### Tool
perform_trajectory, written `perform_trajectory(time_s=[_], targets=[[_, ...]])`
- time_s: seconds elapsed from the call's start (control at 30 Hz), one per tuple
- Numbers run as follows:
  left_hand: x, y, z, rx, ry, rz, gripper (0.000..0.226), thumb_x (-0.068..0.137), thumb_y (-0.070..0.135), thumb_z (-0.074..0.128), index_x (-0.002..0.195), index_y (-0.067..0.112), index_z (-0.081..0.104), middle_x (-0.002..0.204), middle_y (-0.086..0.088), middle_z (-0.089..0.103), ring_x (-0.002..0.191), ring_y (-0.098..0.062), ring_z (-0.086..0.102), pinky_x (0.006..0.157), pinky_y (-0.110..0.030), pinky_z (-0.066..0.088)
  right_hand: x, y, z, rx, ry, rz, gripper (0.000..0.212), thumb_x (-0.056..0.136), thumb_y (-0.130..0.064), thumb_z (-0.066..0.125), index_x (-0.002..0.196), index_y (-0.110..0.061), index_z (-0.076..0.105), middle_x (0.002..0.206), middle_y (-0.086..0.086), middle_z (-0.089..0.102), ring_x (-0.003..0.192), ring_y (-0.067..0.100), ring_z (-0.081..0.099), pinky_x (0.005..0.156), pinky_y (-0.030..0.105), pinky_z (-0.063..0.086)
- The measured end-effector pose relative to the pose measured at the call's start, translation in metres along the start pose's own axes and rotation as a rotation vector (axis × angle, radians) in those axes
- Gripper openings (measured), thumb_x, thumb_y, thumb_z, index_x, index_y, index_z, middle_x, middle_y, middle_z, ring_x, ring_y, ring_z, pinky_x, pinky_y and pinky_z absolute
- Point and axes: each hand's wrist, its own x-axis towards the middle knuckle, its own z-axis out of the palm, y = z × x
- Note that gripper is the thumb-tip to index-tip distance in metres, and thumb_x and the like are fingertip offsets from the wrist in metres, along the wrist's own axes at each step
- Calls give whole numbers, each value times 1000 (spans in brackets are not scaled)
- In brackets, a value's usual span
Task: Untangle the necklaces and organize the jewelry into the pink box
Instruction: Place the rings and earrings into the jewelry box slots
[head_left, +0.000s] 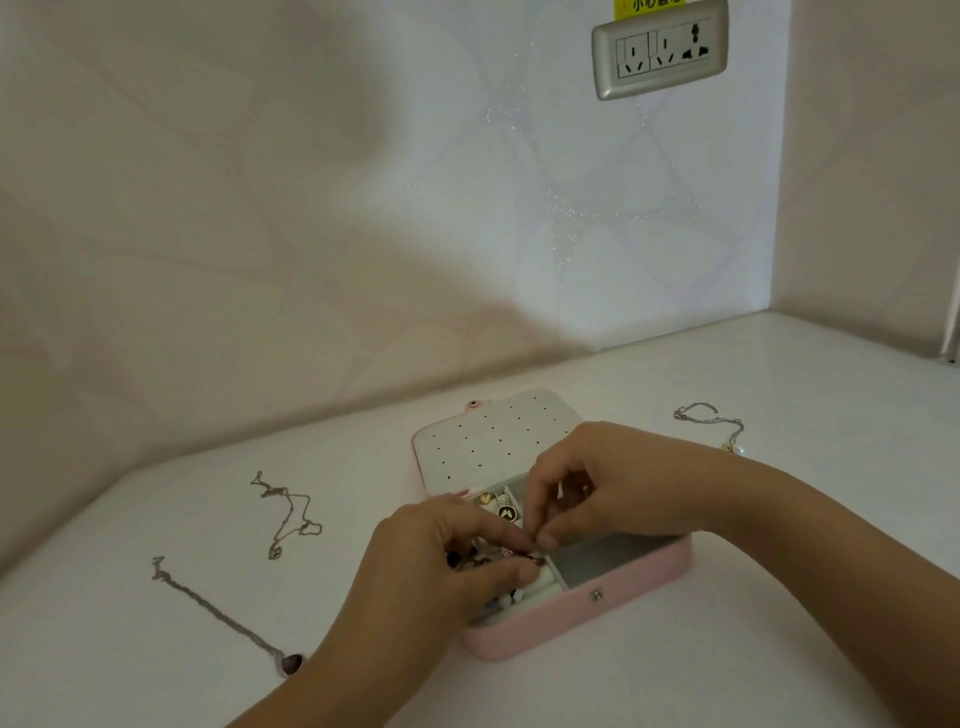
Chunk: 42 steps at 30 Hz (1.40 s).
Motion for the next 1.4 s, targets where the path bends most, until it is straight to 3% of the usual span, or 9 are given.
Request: perform_trajectory(time_s=[0.23, 0.47, 0.63, 0.8, 0.93, 1.03, 1.13, 1.23, 1.4], targets=[[1, -7, 2, -127, 26, -54, 20, 43, 41, 80, 62, 37, 75, 63, 17, 61, 60, -3, 50, 59, -20, 42, -4, -6, -1, 68, -48, -41, 11, 75, -26, 79, 75, -35, 73, 86, -3, 64, 80, 17, 57, 74, 34, 47], [-1, -9, 2, -106, 45, -55, 22, 39, 47, 77, 60, 41, 74, 67, 9, 63, 57, -3, 47, 59, -17, 39, -9, -9, 1, 4, -72, -48, 22, 83, -15, 70, 87, -34, 77, 89, -3, 57, 70, 0, 49, 63, 12, 35], [2, -11, -1, -117, 23, -46, 21, 43, 43, 77, 63, 34, 77, 64, 13, 63, 52, 4, 47, 53, -10, 38, -12, -13, 1, -57, -49, -31, 20, 81, -17, 71, 89, -33, 77, 87, -6, 56, 68, -2, 48, 62, 12, 36], [6, -8, -7, -82, 53, -49, 7, 70, 38, 74, 65, 33, 77, 75, 2, 70, 66, 1, 61, 62, -13, 43, -12, -13, 1, -69, -44, -14, 17, 81, -20, 71, 87, -35, 77, 82, -11, 55, 70, 0, 48, 63, 13, 37], [12, -10, -16, -5, 118, -13, 10, 74, 36, 75, 64, 34, 74, 67, -4, 64, 50, -1, 46, 49, -10, 36, -11, -14, 2, -26, -10, -19, 8, 79, -26, 75, 83, -33, 76, 84, -10, 58, 68, -1, 50, 63, 13, 38], [13, -15, -17, -15, 91, 32, 10, 74, 33, 77, 65, 37, 73, 58, 10, 57, 47, -1, 43, 49, -10, 35, -9, -14, 4, 18, 63, -44, 7, 76, -30, 78, 79, -34, 74, 85, -11, 60, 68, -3, 49, 62, 14, 39], [12, -23, -12, -16, 99, 119, 1, 75, 39, 73, 74, 38, 73, 80, 22, 65, 68, 5, 54, 62, -5, 35, -8, -15, 7, 5, 77, -60, 10, 73, -32, 81, 80, -33, 75, 83, -11, 59, 68, -5, 49, 63, 12, 38], [12, -35, -7, 22, 121, 206, 17, 70, 43, 58, 83, 38, 67, 94, 20, 64, 95, 1, 55, 74, -2, 31, -7, -14, 12, -36, 74, -44, 14, 70, -33, 83, 83, -31, 76, 79, -12, 58, 69, -4, 50, 62, 12, 38], [9, -37, -2, 3, 69, 272, 20, 65, 39, 50, 81, 36, 62, 100, 20, 60, 104, -4, 49, 81, -5, 32, -5, -14, 19, -4, 96, -40, 16, 68, -32, 84, 82, -32, 77, 77, -13, 58, 68, -1, 51, 61, 15, 38]])
